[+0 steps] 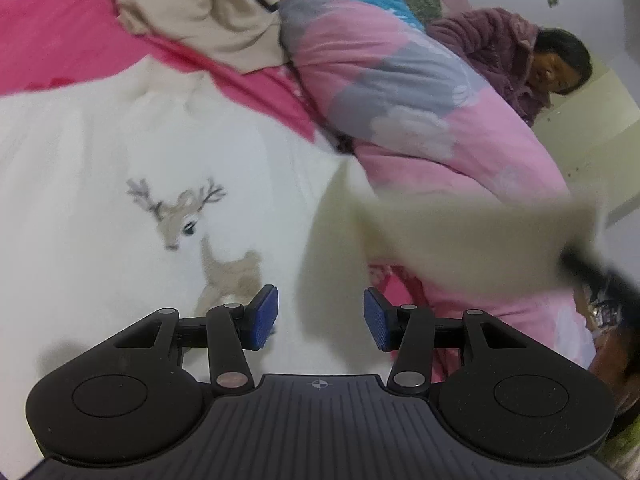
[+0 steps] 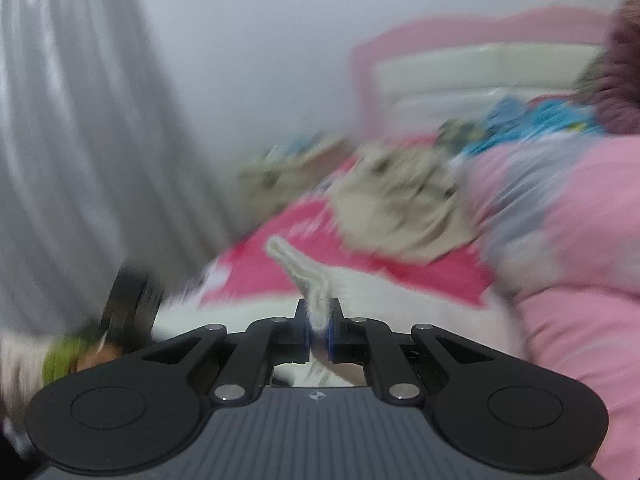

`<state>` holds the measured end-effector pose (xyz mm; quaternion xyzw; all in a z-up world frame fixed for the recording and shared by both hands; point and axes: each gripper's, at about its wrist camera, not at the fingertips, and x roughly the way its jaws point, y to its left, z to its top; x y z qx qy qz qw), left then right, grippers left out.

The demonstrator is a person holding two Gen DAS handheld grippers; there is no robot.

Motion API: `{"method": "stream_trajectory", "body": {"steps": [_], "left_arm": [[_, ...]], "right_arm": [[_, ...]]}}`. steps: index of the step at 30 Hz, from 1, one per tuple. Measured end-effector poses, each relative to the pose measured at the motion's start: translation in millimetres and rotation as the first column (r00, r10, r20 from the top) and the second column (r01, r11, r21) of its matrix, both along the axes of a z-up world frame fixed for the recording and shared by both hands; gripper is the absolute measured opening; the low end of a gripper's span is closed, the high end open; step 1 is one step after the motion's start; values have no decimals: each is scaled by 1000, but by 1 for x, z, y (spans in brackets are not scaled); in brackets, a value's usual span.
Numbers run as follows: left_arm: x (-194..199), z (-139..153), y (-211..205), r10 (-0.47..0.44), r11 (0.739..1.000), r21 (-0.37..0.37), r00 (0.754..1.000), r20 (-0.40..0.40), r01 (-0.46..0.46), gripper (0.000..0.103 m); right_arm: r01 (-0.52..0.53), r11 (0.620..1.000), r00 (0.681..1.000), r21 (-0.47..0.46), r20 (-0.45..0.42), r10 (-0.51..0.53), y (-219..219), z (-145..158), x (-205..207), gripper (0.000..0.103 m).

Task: Fold clothes
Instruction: 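Lay the held sleeve across the sweater body and open the right gripper, then grasp the sweater side edge with both grippers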

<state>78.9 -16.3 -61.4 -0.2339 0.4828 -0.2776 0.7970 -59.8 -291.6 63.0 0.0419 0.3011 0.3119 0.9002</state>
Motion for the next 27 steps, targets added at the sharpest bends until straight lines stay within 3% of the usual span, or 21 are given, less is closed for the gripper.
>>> {"method": "stream_trajectory", "body": {"steps": [4,7,11,14,15,18,22,27], "left_arm": [[-6,-12,17,15,1000,-8,999,-49,-15,47],[-14,-22,15,-18,999,35,997,-76,20,47],[-31,-39,1,-102,988,107,989,-105,113,47],[-44,-50,-10,-157,974,143,980,-126,175,47],[-48,-53,-13,-177,969,153,976,-126,196,47],[-58,-54,-23,-235,947,201,967,-102,251,47],[-68,-52,-38,-306,918,242,950,-69,313,47],[-80,-58,-48,-345,900,266,937,-55,346,47]], "right_arm": [[-137,987,985,-84,-118,127,37,-35,-31,9],[-201,966,963,-163,-211,165,54,-71,-56,9],[-227,920,952,-320,-273,140,79,-127,-92,11],[-189,865,968,-464,-238,84,90,-162,-123,15],[-160,859,972,-486,-231,50,92,-169,-132,21],[-52,897,972,-438,-229,-56,87,-173,-152,34],[52,951,950,-305,-278,-141,75,-168,-173,36],[121,978,906,-170,-384,-179,51,-164,-189,36]]}}
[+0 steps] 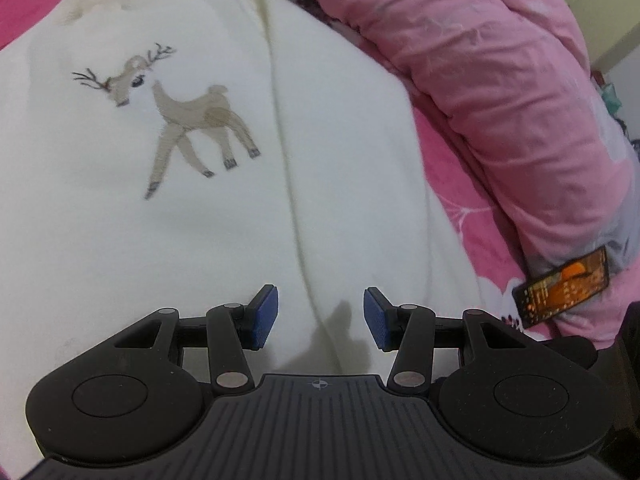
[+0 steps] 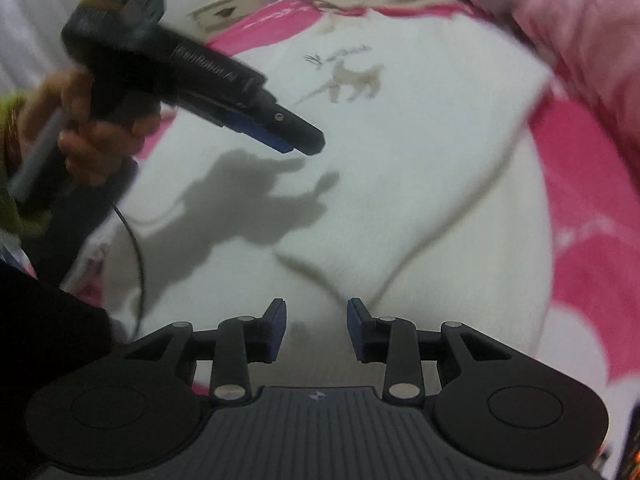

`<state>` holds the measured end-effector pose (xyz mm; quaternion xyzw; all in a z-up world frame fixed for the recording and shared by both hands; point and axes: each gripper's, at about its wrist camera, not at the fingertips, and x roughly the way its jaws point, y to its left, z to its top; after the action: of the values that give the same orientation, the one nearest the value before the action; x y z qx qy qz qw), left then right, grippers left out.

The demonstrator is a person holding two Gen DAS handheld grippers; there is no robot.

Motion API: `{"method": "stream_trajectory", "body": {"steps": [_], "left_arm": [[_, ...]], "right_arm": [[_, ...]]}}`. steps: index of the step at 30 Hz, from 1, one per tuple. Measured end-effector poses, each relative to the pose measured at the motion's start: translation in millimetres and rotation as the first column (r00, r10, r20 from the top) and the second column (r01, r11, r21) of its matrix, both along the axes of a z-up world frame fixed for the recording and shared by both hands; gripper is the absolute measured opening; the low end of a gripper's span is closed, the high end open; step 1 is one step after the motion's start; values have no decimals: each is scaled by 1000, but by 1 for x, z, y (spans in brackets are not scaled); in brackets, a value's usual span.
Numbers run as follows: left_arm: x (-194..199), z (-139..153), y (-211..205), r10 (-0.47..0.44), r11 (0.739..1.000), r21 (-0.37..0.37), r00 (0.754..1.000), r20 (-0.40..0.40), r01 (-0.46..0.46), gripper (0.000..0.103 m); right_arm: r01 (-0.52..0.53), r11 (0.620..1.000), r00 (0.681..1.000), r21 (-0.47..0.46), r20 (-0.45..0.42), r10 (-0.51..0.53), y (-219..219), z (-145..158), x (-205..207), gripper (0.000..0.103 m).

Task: Fold clothes
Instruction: 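Grasp the sweater side edge with both grippers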

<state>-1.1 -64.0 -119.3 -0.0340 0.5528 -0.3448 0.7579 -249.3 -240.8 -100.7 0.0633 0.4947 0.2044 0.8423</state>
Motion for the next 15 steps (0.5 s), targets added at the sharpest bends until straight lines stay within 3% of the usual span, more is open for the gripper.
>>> {"method": "stream_trajectory", "body": {"steps": [3,6,10,15], "left_arm": [[-4,-5,-3,-10,1000,19,1000,-1,10,47],[-7,-10,-4,-18,999,36,1000,-2,18,47],[-7,-17,-6,-16,999,34,1000,-20,16,47],[-9,-18,-10,-18,1000,12,1000,-23,19,47]], "right_arm": [[76,997,997,9,2,-76,-15,3,-6,36],[193,978,981,81,-8,-193,-41,9,-4,36],[343,922,939,177,-93,-331,-75,4,5,37],[416,855,908,310,-193,-372,-91,-8,19,38]]}}
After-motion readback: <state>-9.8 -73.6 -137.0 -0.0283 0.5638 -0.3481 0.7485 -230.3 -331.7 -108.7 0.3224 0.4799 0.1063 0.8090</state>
